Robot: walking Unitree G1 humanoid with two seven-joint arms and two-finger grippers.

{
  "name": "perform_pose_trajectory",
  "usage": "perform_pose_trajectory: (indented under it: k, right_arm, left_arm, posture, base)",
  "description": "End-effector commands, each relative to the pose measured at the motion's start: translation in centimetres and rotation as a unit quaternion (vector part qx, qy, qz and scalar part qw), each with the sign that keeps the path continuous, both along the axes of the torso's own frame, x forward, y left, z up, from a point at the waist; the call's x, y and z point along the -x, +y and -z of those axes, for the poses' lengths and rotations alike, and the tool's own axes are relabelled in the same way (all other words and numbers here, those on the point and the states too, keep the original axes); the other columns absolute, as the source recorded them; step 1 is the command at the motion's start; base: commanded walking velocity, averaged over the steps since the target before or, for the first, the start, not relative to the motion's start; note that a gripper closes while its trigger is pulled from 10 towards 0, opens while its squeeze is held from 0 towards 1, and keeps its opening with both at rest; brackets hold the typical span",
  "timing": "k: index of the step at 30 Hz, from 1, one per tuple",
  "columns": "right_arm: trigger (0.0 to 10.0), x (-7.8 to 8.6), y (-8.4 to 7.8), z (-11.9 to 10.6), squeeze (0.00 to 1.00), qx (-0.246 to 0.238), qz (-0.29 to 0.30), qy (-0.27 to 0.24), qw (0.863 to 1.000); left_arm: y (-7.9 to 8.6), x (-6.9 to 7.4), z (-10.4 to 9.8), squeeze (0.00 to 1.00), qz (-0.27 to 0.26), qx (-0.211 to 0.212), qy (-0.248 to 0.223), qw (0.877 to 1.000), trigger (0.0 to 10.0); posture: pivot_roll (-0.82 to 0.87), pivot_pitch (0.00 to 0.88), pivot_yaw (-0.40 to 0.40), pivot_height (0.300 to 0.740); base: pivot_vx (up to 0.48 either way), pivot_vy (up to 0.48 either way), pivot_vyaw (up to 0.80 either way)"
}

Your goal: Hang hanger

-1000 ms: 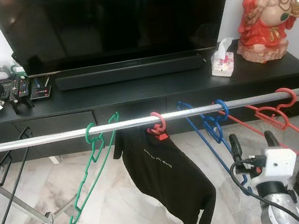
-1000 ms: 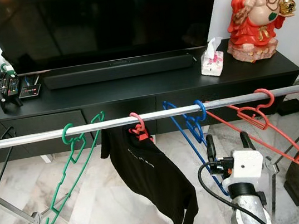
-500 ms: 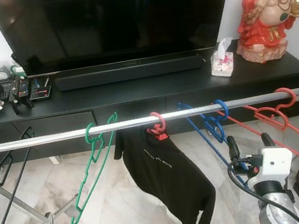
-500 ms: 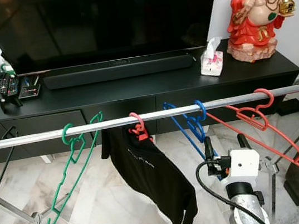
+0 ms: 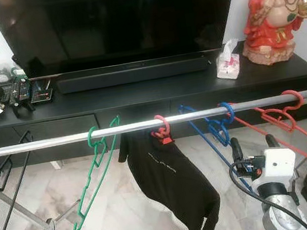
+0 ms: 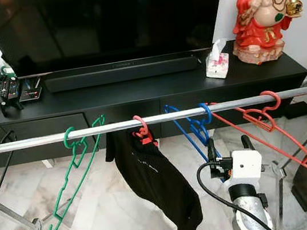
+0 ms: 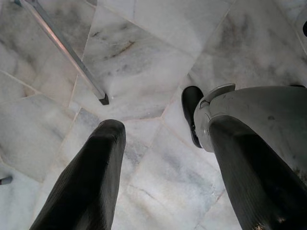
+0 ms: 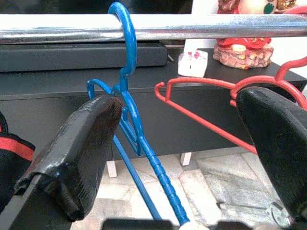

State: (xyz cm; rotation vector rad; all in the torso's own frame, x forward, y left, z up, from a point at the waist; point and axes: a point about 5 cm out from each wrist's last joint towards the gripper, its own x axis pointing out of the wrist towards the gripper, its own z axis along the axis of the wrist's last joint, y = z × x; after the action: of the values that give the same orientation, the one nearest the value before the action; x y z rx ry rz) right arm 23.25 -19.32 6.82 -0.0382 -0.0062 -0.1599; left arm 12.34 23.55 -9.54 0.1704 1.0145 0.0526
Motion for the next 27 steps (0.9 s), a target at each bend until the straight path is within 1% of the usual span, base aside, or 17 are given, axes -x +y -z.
perform_pose_trajectory:
  k: [1,13,27]
  right_arm:
    - [10.0,-0.25,-0.18,-0.16,0.00,0.002,0.005,0.002,1.000]
    - [10.0,-0.88,-0.20,-0.44,0.00,0.002,0.010,-0.001,1.000]
    - [10.0,-1.11,-0.32,-0.59,0.00,0.001,0.013,-0.002,1.000]
  left_arm:
    - [0.08,0.36,0.14,0.00,-0.003,-0.003,0.010,1.000,10.0]
    - [0.07,0.26,0.11,0.00,0.000,0.001,0.010,1.000,10.0]
    - [0.03,0.26,0.12,0.00,-0.002,0.003,0.010,1.000,10.0]
  posture:
    - [-0.07,0.000,-0.030,0.740]
    - [-0.07,0.000,-0.027,0.740]
    - [-0.07,0.000,-0.028,0.740]
  base:
    - [0.000,0.000,0.00]
    - [0.000,0.000,0.00]
    - [-0.264,0.000,0.00]
